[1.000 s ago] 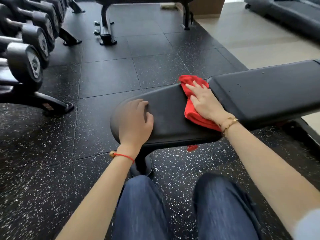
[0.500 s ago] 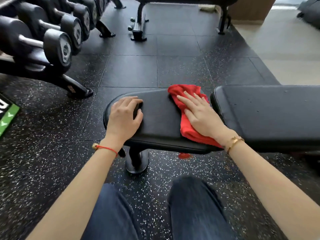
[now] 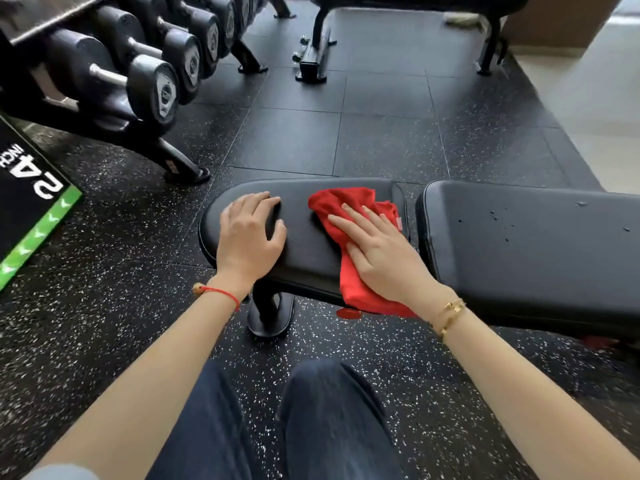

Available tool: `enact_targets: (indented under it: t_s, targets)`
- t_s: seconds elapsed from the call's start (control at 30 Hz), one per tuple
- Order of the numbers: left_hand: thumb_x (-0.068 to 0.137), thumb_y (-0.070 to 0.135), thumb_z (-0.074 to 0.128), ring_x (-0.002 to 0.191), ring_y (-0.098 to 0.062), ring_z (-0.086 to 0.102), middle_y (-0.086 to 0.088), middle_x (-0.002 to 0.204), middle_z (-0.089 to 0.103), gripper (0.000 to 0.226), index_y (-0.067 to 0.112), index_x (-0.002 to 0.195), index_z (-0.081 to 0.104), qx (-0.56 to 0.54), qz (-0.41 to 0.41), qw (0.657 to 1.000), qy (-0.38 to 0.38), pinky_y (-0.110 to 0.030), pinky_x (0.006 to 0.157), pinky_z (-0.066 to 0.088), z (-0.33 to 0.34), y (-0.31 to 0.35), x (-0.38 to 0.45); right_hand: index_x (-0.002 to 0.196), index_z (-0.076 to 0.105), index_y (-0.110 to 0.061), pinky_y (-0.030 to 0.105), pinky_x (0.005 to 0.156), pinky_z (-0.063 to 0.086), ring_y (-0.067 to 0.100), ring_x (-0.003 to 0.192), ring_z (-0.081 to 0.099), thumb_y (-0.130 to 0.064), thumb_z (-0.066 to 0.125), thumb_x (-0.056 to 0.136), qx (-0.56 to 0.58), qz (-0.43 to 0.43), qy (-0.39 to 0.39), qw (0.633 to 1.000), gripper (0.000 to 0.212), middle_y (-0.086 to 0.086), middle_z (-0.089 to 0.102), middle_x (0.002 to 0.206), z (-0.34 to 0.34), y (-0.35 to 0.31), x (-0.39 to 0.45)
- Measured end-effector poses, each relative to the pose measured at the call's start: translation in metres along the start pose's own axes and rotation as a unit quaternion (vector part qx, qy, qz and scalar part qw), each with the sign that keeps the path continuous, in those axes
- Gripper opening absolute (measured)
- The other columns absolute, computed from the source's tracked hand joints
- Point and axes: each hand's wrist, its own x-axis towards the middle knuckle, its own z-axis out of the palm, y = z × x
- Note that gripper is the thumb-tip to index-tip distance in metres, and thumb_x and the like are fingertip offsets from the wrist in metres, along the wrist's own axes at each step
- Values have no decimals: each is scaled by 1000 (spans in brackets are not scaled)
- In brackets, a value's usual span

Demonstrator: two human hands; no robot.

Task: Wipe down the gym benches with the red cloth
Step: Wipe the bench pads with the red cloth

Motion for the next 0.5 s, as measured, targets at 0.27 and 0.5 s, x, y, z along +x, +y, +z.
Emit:
enact_targets:
  t_s: [0.27, 0.5]
  targets:
    - [86, 28, 51, 127, -22, 50, 1, 131, 61, 40, 19, 122, 66, -16, -17, 1000, 17, -43, 111, 33, -5, 5, -3, 150, 28, -29, 42, 121, 2, 28, 149, 10, -22, 36, 99, -7, 73, 14, 997, 52, 0, 16, 161, -4, 25, 71]
    - [86, 27, 51, 128, -21, 49, 2, 132, 61, 42, 20, 124, 65, -9, -11, 1000, 16, -44, 110, 34, -4, 2, -3, 150, 27, -33, 38, 122, 5, 23, 149, 14, -25, 37, 98, -31, -45, -7, 998, 53, -6, 18, 160, 4, -4, 18]
